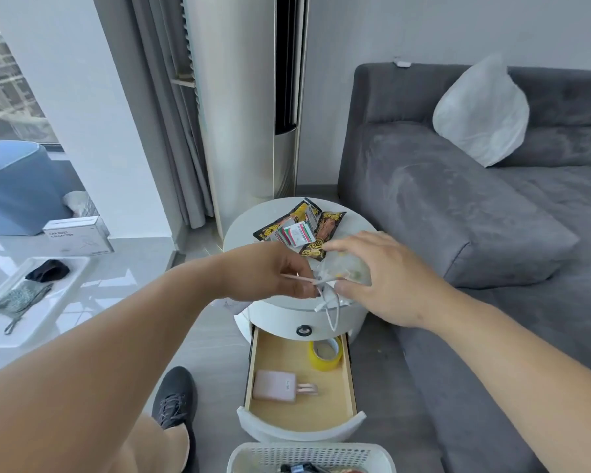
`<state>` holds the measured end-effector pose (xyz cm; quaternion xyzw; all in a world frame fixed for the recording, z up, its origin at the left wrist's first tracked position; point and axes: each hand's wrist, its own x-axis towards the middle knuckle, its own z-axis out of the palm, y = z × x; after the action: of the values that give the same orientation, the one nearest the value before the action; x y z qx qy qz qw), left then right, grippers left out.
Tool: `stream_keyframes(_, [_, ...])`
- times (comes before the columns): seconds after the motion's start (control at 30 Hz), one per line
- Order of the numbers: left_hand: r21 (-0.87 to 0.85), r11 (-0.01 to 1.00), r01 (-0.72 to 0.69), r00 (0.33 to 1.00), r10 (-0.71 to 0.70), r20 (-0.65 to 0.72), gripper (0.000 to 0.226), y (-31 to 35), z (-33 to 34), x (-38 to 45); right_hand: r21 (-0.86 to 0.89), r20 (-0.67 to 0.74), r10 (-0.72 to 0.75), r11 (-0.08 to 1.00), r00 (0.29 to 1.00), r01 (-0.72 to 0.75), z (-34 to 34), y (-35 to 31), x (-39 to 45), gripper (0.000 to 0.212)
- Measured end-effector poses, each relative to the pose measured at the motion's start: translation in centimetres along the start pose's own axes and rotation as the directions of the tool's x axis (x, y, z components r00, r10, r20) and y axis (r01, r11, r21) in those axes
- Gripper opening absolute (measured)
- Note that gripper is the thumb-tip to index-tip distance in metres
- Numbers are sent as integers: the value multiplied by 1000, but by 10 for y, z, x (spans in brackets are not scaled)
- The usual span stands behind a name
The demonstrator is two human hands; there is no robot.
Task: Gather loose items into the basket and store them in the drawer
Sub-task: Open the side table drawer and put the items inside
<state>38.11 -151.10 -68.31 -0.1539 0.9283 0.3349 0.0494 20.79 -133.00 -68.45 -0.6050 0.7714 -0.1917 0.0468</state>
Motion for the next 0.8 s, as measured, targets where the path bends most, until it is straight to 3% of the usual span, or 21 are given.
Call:
stream_keyframes(0.07, [-73, 997, -28, 999, 31, 38, 15, 5, 0, -2, 72, 171, -6, 997, 985, -6, 5, 0, 1, 46])
stream_keyframes(0.13, [-84, 995, -62, 997, 65, 30, 19, 4, -1, -1, 191, 260, 15, 979, 966, -67, 9, -2, -2, 7])
stream_keyframes(0.17, [-71, 996, -51, 999, 52, 10, 19, 2, -2, -1, 301, 261, 11, 949, 965, -92, 11, -3, -3, 15])
stream_keyframes(0.23, [-41, 999, 19, 999, -20, -25, 18, -2, -5, -1, 629, 231, 86, 747, 969, -216, 13, -5, -2, 22])
stream_keyframes(0.3, [11, 996, 83, 996, -83, -11, 21, -7, -7, -3, 738, 265, 145, 605, 953, -297, 13, -8, -3, 25])
stream_keyframes(0.33, [13, 994, 106, 994, -106, 18, 25, -7, -6, -5, 664, 226, 158, 697, 961, -271, 15, -8, -2, 27])
stream_keyframes(0.4, [-120, 976, 182, 983, -176, 60, 30, -6, -5, -8, 149, 8, 129, 980, 992, -129, 21, 0, 0, 31])
stream_keyframes(0.43, [-221, 948, 229, 973, -221, 61, 31, -6, -6, -8, -71, -115, 108, 991, 988, -116, 25, 6, 1, 30])
stream_keyframes(0.47, [-314, 909, 273, 961, -271, 51, 31, -6, -8, -7, -83, -191, 104, 989, 976, -121, 23, 8, 3, 31])
stream_keyframes(0.5, [-411, 858, 309, 944, -330, 22, 31, -7, -11, -5, 18, -177, 147, 989, 973, -146, 20, 11, 5, 33])
stream_keyframes(0.53, [-539, 778, 321, 916, -401, -33, 29, -9, -14, -3, 77, -99, 195, 979, 976, -187, 19, 16, 6, 35])
stream_keyframes(0.6, [-840, 506, 198, 819, -556, -142, 22, -20, -24, 1, -101, 192, 251, 967, 949, -235, 22, 25, 5, 33])
stream_keyframes(0.63, [-938, 339, 72, 758, -630, -169, 23, -25, -30, 2, -224, 364, 316, 943, 876, -247, 24, 27, 2, 31])
stream_keyframes(0.7, [-983, 116, -140, 655, -734, -180, 27, -37, -41, -1, -366, 655, 433, 899, 619, -241, 33, 29, -7, 28])
stream_keyframes(0.73, [-980, 99, -172, 626, -757, -187, 26, -39, -43, -2, -411, 727, 473, 880, 498, -237, 36, 29, -13, 23])
stream_keyframes(0.77, [-977, 150, -149, 612, -762, -211, 23, -40, -44, -4, -445, 744, 496, 867, 447, -223, 38, 29, -18, 16])
stream_keyframes(0.8, [-965, 255, -69, 627, -741, -241, 21, -41, -43, -5, -464, 733, 497, 864, 464, -193, 38, 28, -19, 12])
